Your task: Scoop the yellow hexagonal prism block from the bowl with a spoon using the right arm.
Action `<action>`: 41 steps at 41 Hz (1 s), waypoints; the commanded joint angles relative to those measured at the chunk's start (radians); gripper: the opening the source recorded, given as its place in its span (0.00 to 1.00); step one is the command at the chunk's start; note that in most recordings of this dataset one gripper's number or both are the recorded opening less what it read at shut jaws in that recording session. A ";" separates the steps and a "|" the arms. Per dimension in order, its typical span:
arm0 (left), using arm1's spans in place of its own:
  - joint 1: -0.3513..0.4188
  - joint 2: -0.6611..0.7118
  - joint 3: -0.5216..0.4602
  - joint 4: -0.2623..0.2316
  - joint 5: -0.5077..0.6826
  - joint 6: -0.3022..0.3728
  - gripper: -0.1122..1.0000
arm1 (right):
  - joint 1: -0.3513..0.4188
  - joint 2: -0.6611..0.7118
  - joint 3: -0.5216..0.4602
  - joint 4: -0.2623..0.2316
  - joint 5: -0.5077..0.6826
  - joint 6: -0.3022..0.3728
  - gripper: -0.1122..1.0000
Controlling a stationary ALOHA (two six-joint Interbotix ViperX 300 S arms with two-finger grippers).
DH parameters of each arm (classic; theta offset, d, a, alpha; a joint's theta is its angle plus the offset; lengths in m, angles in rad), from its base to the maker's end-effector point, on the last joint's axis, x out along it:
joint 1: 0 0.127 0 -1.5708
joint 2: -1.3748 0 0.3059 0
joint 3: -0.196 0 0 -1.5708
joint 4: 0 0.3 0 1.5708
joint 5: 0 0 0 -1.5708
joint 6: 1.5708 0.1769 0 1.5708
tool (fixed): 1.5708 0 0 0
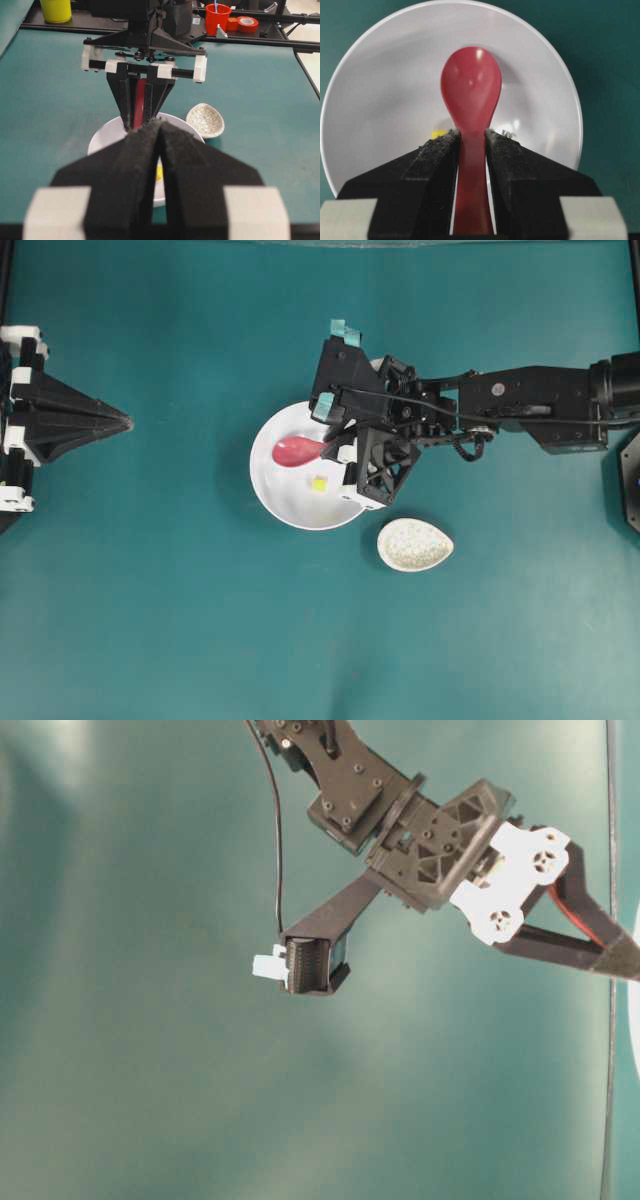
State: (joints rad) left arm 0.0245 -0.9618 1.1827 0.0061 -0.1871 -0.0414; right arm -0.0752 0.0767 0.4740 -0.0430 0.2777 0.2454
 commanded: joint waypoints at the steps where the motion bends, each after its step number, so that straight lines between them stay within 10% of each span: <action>1: 0.000 0.008 -0.026 0.002 -0.011 0.000 0.10 | -0.002 -0.055 -0.025 -0.006 -0.003 -0.002 0.33; 41: 0.000 0.008 -0.026 0.002 -0.009 0.000 0.10 | -0.006 -0.195 -0.018 0.018 0.305 0.021 0.33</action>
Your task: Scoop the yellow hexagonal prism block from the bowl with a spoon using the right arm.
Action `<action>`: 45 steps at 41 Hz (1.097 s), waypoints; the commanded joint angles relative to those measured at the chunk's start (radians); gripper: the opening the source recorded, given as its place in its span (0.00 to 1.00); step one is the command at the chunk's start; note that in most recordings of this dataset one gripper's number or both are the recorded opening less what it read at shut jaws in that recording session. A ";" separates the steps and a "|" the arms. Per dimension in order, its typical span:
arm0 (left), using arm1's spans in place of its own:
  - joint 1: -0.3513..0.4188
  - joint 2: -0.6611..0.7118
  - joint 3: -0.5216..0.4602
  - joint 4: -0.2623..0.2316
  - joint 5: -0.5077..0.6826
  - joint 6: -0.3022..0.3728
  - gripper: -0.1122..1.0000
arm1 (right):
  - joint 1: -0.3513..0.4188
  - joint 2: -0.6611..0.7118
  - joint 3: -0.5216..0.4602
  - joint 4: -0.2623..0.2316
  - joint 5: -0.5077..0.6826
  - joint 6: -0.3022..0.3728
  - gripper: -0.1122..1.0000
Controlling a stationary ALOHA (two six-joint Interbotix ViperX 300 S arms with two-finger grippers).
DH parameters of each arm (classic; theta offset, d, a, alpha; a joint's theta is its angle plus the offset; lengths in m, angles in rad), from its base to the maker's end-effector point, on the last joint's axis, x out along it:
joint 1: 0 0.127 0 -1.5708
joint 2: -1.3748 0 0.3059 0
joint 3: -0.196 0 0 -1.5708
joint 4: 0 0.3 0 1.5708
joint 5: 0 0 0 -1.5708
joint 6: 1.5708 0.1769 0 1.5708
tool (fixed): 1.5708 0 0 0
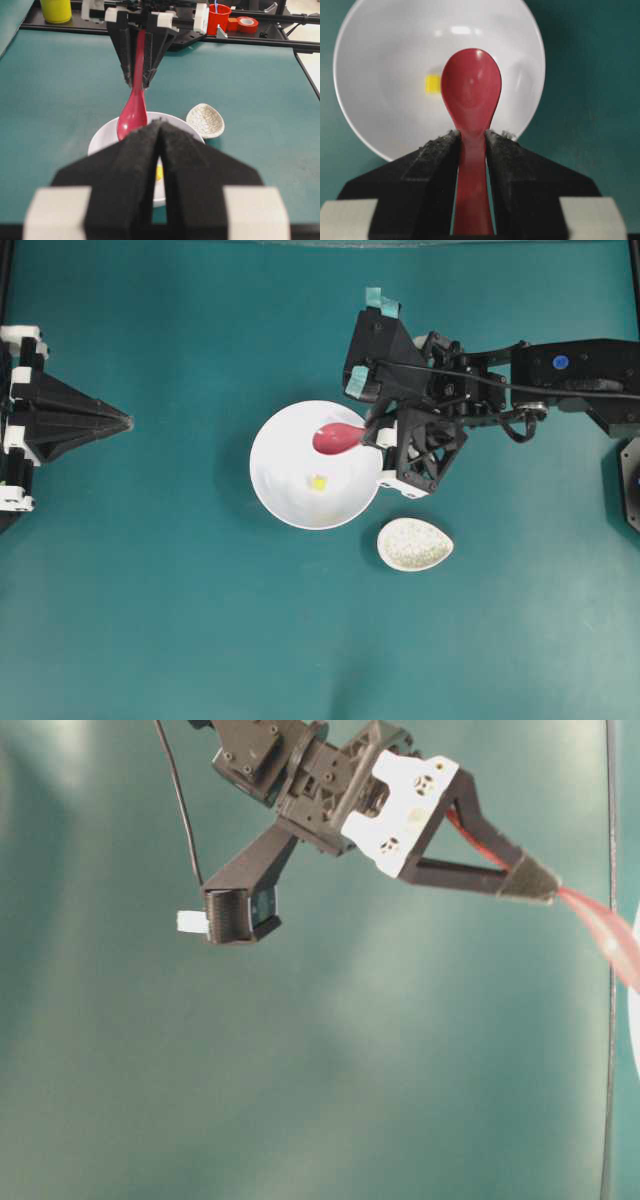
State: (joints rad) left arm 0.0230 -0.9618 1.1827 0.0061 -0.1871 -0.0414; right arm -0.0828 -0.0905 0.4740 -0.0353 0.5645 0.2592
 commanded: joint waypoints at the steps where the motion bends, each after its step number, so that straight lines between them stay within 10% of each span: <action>1: 0.002 0.008 -0.026 0.002 -0.009 0.000 0.10 | 0.000 -0.028 -0.018 0.011 0.029 0.015 0.33; 45: 0.002 0.009 -0.026 0.002 -0.011 0.000 0.10 | 0.003 0.008 -0.058 0.069 0.189 0.071 0.33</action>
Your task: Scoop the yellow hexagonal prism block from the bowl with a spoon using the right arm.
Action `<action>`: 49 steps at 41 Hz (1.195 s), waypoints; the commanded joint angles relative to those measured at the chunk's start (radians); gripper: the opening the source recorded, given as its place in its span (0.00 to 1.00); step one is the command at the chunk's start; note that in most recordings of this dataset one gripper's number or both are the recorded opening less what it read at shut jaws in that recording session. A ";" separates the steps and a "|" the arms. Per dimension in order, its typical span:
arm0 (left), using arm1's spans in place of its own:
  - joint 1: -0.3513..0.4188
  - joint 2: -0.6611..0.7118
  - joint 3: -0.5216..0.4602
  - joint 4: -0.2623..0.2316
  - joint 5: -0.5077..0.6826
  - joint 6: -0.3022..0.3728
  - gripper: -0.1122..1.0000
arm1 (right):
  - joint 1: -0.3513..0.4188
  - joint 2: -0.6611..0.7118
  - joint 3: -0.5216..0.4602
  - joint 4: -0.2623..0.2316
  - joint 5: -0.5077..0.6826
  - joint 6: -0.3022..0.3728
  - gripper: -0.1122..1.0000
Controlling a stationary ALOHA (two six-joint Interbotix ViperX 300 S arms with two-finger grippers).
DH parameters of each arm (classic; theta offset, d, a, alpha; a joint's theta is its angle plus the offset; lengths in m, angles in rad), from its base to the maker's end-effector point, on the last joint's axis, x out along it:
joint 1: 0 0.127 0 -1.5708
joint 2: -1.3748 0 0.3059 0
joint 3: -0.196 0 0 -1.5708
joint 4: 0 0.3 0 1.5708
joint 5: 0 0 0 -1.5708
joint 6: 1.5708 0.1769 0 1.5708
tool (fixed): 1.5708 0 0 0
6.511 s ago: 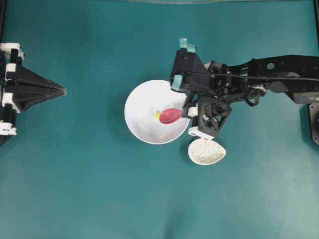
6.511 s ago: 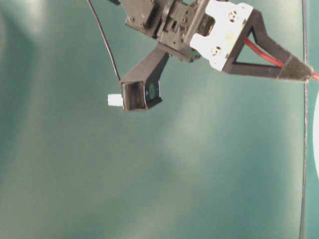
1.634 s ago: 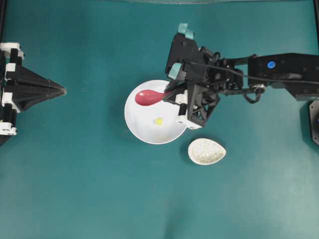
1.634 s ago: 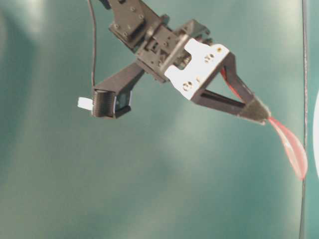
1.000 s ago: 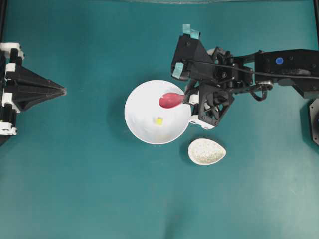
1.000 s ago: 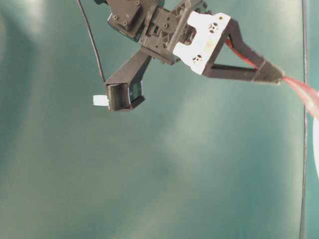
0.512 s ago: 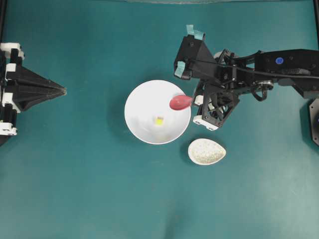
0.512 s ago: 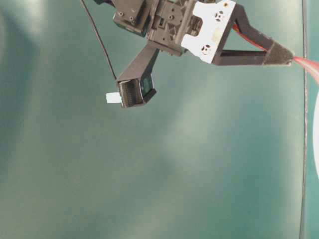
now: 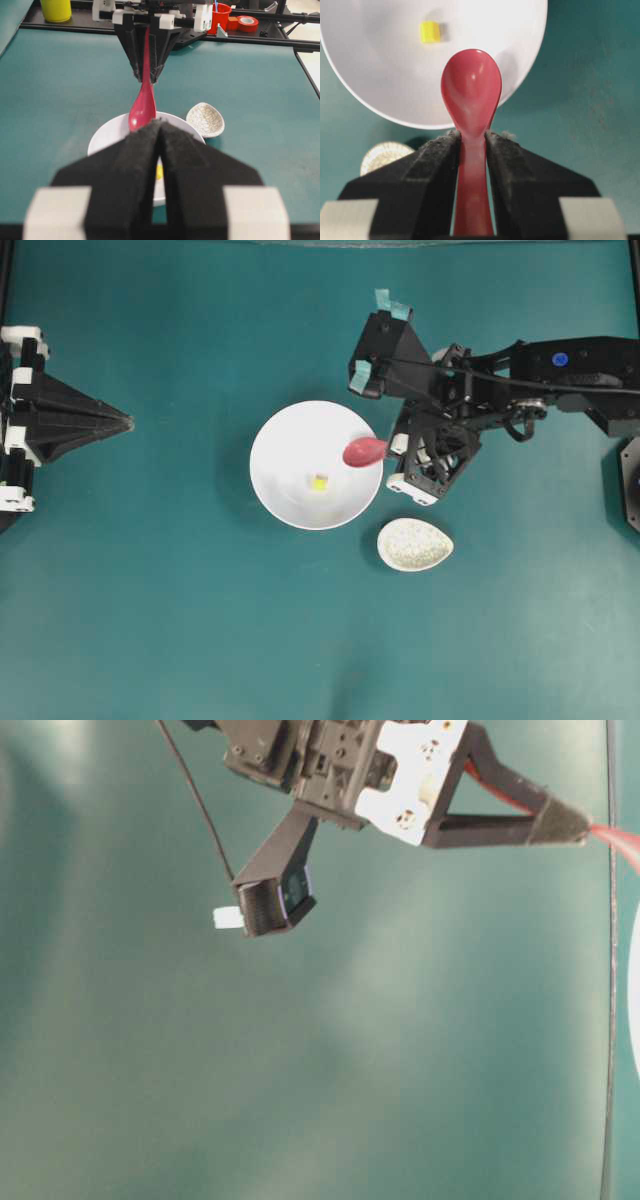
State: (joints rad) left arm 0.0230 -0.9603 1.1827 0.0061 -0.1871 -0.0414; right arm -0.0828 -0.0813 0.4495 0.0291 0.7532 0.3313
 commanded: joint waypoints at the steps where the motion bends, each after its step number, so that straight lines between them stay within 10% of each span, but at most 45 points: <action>1: 0.002 0.008 -0.026 0.002 -0.011 -0.002 0.10 | 0.003 0.003 -0.037 0.005 0.000 -0.002 0.33; 49: 0.002 -0.014 -0.031 0.002 0.135 -0.006 0.10 | 0.044 0.018 -0.051 -0.057 0.018 -0.080 0.33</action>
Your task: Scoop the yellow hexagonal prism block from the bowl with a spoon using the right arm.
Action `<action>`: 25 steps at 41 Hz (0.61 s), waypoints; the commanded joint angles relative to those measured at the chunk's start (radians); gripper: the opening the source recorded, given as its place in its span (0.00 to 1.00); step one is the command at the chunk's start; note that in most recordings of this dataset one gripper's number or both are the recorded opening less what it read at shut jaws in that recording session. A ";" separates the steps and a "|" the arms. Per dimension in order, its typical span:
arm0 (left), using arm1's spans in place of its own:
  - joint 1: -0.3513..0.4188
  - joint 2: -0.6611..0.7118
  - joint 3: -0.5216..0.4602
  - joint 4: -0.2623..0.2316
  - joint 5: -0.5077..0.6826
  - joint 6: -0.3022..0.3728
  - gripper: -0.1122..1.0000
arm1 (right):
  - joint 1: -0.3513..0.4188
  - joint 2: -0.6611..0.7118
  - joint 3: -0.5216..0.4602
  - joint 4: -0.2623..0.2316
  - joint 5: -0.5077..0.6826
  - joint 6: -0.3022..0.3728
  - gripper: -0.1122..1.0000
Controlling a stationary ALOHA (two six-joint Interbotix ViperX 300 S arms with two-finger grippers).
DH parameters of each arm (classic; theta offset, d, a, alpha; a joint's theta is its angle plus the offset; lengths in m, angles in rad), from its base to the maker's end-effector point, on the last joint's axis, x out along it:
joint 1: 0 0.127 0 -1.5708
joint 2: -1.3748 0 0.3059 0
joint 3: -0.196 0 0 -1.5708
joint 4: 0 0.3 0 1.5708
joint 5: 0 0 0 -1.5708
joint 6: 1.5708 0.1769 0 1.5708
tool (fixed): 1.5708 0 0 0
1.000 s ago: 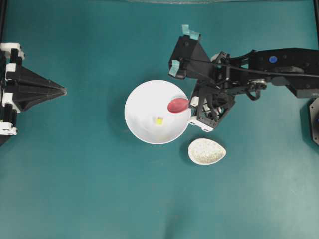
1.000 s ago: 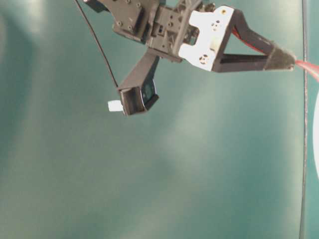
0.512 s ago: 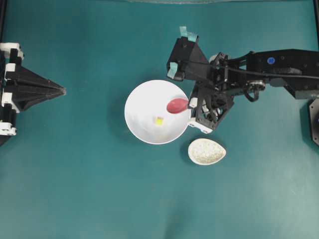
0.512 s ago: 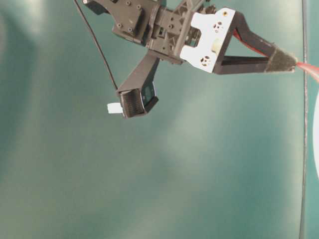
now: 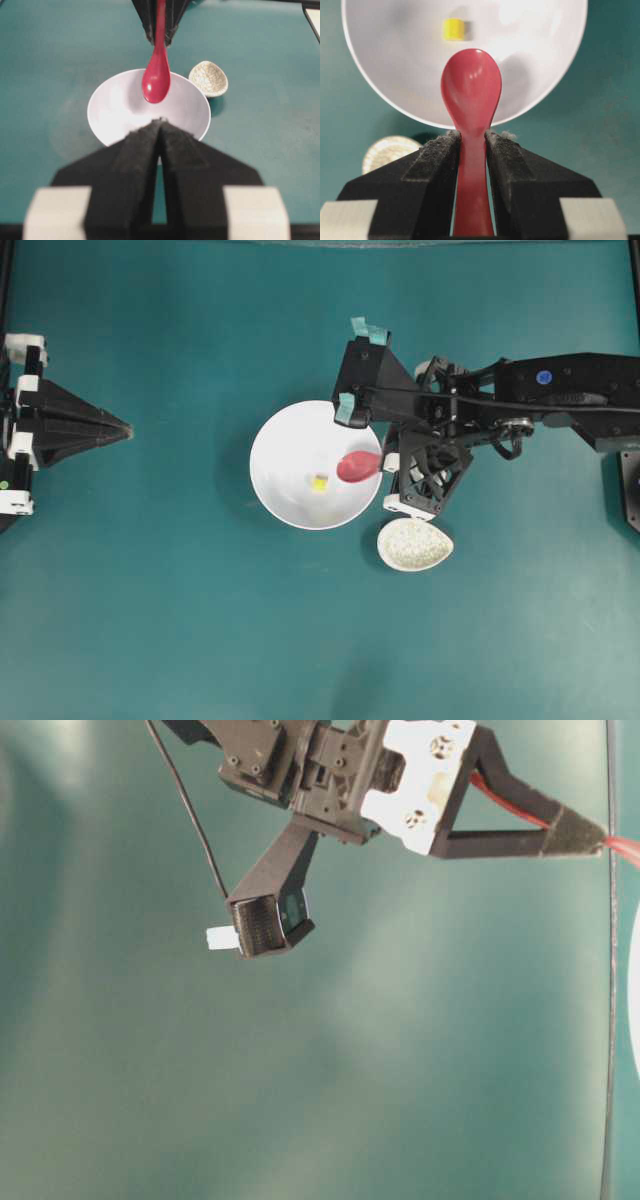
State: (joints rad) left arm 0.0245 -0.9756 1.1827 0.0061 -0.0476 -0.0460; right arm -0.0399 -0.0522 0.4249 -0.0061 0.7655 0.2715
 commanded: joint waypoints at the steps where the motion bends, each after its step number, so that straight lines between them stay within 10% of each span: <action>1: 0.000 0.000 -0.031 0.002 -0.006 -0.002 0.10 | 0.002 -0.011 -0.026 -0.026 0.006 -0.029 0.32; 25: 0.002 -0.018 -0.032 0.003 -0.002 -0.002 0.10 | 0.015 0.091 -0.137 -0.031 0.089 -0.141 0.33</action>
State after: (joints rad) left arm 0.0245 -0.9971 1.1796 0.0061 -0.0476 -0.0460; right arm -0.0276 0.0460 0.3175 -0.0353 0.8360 0.1335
